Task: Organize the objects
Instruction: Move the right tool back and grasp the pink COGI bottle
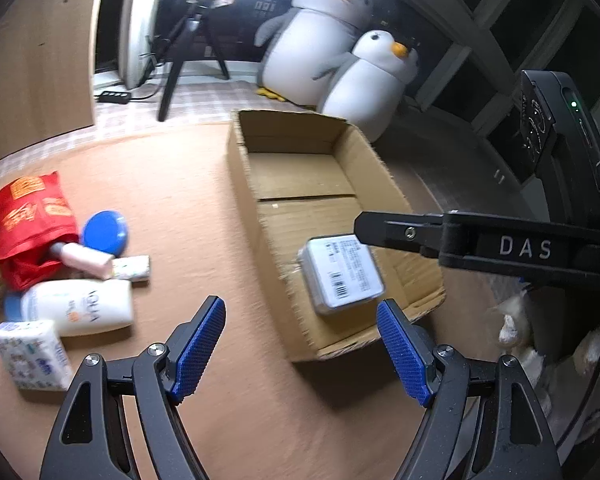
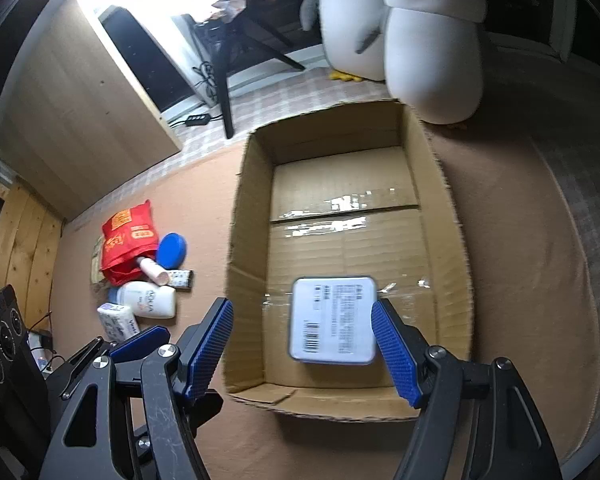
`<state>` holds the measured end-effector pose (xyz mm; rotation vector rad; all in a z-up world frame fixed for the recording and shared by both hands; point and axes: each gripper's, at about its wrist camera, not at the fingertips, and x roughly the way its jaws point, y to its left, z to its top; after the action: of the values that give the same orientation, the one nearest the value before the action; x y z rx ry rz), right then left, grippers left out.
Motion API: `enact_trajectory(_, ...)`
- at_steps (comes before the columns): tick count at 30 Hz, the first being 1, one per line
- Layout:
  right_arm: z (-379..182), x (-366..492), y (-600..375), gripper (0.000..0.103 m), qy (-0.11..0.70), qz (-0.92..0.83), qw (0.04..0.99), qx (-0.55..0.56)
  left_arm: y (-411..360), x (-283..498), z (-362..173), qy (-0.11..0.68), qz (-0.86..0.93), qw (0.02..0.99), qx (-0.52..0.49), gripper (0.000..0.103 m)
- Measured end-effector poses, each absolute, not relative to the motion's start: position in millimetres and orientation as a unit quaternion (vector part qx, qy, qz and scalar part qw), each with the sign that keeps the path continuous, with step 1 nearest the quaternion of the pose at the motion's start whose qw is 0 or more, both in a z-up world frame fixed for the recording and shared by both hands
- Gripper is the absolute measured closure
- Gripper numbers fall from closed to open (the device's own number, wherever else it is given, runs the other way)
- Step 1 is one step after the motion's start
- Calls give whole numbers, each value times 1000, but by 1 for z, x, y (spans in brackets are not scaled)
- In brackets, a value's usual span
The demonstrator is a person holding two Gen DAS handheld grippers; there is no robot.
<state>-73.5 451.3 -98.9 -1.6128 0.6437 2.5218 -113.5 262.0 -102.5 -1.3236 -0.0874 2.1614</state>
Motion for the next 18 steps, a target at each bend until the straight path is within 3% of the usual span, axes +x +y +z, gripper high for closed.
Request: enact_trajectory(18,-94,-139,345,35,135,831,-49,-537,92,-118,-114,-76,841,175,-507,22)
